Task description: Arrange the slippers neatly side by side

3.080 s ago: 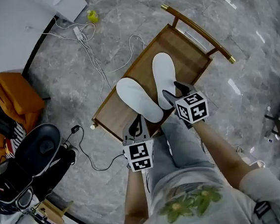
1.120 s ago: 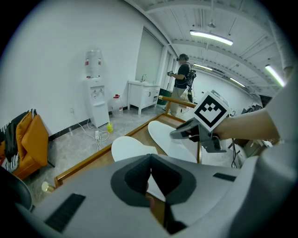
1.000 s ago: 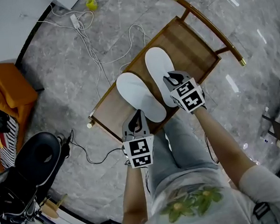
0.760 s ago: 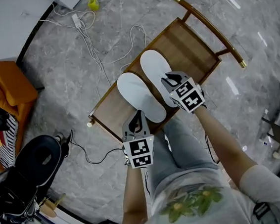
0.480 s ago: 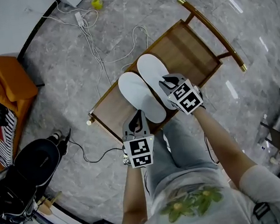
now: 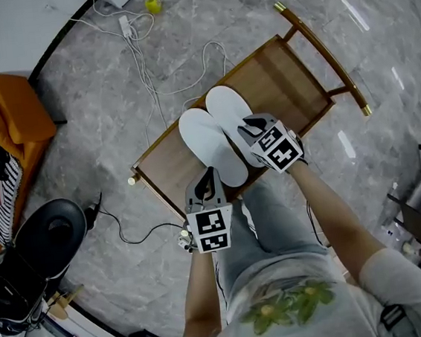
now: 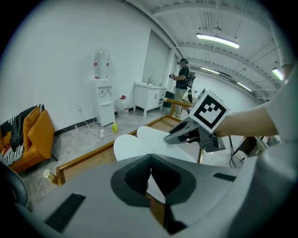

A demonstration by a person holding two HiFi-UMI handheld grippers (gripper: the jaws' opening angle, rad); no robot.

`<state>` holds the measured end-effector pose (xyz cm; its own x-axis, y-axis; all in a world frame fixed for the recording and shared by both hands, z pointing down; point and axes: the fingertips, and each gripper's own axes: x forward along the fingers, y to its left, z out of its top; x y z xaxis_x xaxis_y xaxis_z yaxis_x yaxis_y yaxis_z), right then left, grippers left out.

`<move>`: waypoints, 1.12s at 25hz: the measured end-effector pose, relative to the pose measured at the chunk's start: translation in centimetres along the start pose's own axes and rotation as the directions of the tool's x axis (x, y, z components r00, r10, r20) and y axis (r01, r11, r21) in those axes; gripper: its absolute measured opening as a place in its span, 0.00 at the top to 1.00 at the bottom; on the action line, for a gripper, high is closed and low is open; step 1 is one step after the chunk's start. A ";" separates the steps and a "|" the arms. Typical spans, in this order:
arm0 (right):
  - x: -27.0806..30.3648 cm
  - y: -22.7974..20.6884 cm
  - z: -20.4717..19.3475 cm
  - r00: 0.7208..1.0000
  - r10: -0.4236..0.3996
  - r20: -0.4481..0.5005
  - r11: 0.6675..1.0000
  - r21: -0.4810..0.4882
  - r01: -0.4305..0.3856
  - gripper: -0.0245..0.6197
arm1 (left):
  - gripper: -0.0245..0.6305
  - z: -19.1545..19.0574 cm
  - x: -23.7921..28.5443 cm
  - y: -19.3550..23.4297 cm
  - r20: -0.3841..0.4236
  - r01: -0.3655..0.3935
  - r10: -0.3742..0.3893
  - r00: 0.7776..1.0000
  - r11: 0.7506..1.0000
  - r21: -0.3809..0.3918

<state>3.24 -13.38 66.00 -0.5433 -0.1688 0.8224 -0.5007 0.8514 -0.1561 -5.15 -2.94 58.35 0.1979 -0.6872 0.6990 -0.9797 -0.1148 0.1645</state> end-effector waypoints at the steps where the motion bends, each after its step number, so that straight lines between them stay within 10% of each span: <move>1: 0.0 -0.1 0.0 1.000 0.002 -0.001 1.000 0.001 -0.002 0.84 | 0.94 0.0 0.0 -0.1 0.001 -0.001 0.001 1.000 1.000 -0.002; 28: -7.7 2.6 4.2 0.980 -0.031 0.199 0.996 0.083 0.014 0.67 | 0.94 3.9 -3.2 -2.4 0.057 0.043 -0.046 0.997 0.998 0.053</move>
<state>3.29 -11.94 56.91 -0.6510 -0.2903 0.7014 -0.5624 0.8050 -0.1889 -3.51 -3.26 53.05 0.2407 -0.7207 0.6501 -0.9706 -0.1822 0.1574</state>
